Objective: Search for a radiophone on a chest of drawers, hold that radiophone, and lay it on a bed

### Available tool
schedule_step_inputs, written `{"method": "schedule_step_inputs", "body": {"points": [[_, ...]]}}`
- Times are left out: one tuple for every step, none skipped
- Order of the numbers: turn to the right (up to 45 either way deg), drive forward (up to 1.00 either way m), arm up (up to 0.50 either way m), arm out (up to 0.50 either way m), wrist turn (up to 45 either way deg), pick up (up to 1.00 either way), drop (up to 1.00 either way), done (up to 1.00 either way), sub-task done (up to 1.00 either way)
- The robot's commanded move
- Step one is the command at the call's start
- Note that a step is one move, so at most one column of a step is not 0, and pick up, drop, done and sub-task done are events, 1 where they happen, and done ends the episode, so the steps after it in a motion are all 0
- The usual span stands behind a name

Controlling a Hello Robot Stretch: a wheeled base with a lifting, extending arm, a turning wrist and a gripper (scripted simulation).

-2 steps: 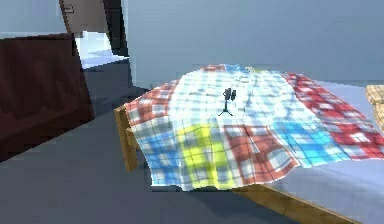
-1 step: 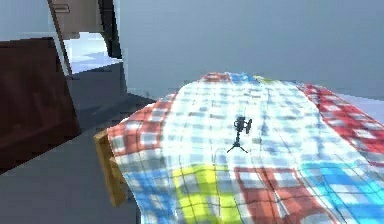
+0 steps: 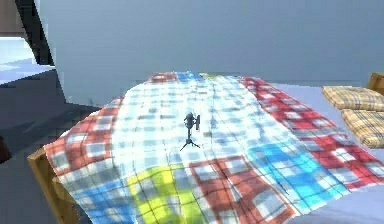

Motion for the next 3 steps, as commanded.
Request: {"method": "schedule_step_inputs", "body": {"points": [[0.0, 0.35, 0.0, 0.0, 0.0, 0.0, 0.0, 0.0, 0.0], [42.0, 0.0, 0.0, 0.0, 0.0, 0.0, 0.0, 0.0, 0.0], [-36.0, 0.0, 0.0, 0.0, 0.0, 0.0, 0.0, 0.0, 0.0]]}}
